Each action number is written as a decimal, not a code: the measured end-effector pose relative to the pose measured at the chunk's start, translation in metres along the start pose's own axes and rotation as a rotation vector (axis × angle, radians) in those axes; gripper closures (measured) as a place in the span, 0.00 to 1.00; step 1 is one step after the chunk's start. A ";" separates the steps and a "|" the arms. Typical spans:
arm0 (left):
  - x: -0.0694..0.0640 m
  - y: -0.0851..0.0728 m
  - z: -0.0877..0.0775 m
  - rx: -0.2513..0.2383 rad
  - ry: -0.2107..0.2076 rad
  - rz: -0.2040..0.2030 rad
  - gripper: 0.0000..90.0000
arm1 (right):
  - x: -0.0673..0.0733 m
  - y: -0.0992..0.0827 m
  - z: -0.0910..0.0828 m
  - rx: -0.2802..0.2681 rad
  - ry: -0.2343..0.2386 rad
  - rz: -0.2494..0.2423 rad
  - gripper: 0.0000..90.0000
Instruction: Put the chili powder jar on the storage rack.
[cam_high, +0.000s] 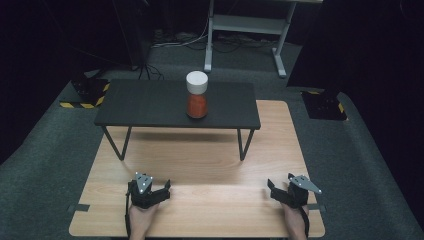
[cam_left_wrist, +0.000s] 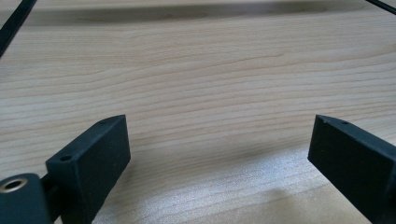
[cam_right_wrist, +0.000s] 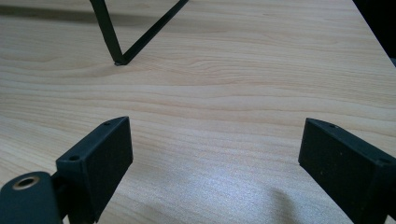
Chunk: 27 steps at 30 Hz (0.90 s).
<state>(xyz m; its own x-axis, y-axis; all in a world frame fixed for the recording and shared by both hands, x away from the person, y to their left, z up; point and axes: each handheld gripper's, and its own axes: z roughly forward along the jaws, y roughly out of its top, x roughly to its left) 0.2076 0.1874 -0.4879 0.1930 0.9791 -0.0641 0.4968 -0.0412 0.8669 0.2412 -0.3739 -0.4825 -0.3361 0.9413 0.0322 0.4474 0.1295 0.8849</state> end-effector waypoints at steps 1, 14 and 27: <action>0.000 0.000 0.000 -0.001 -0.001 -0.001 0.07 | 0.000 0.000 0.000 0.000 0.000 0.000 0.11; 0.001 -0.001 -0.001 -0.009 -0.002 -0.008 0.06 | 0.000 0.000 0.000 -0.002 0.001 -0.001 0.11; 0.001 -0.002 -0.001 -0.009 -0.005 -0.003 0.06 | 0.000 -0.001 -0.001 -0.004 0.002 0.000 0.11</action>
<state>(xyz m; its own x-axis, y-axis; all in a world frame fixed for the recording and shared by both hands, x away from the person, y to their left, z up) 0.2065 0.1883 -0.4890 0.1953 0.9783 -0.0692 0.4898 -0.0362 0.8711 0.2405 -0.3742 -0.4828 -0.3377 0.9407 0.0330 0.4439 0.1282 0.8868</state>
